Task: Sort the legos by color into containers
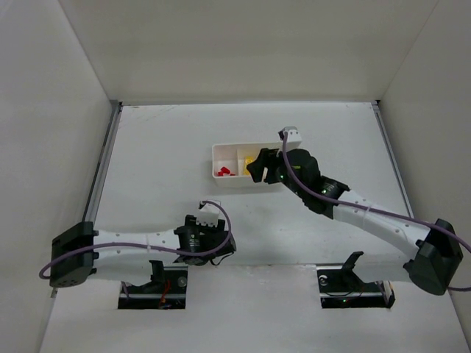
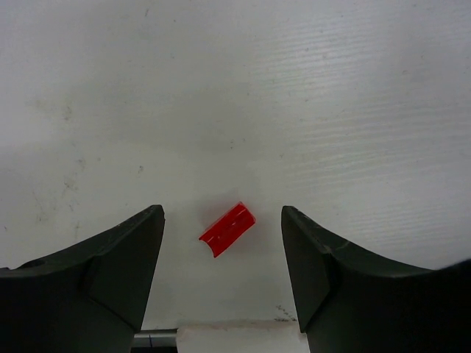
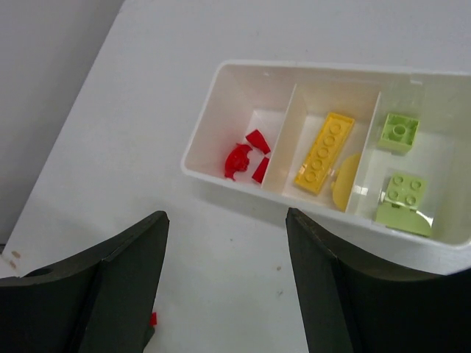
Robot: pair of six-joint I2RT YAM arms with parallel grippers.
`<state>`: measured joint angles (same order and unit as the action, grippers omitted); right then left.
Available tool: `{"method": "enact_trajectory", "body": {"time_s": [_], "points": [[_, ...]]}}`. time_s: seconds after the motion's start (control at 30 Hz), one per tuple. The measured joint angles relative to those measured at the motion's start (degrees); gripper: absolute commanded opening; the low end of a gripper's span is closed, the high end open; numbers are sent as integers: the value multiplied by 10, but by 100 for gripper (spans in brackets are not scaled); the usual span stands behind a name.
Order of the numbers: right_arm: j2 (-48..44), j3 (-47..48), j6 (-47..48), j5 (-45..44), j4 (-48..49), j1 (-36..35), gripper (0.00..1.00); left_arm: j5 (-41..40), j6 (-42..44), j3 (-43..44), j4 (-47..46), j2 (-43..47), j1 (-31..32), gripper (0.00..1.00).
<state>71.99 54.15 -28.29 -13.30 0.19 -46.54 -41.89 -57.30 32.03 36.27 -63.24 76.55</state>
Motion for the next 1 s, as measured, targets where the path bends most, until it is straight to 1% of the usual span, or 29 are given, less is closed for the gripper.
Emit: {"method": "enact_trajectory", "body": {"time_s": [0.1, 0.2, 0.37, 0.7, 0.77, 0.83, 1.0], "points": [[-22, -38, -6, 0, 2, -7, 71, 2, -7, 1, -2, -35, 2, 59], [-28, -59, -11, 0, 1, -8, 71, 7, -8, 1, -15, -50, 2, 57], [-39, -72, -15, 0, 0, -8, 71, 17, -7, -3, -47, -65, -5, 49], [-49, -74, -15, 0, 2, -8, 72, 37, -11, -11, -55, -82, -8, 49], [-49, -76, -15, 0, 3, -8, 72, 27, -19, -3, -51, -101, -4, 45], [-50, -80, -15, 0, 2, -8, 72, 22, -24, 5, -51, -116, 1, 35], [-51, -82, -15, 0, 2, -8, 72, 22, -33, 7, -51, -122, 6, 26]]}}
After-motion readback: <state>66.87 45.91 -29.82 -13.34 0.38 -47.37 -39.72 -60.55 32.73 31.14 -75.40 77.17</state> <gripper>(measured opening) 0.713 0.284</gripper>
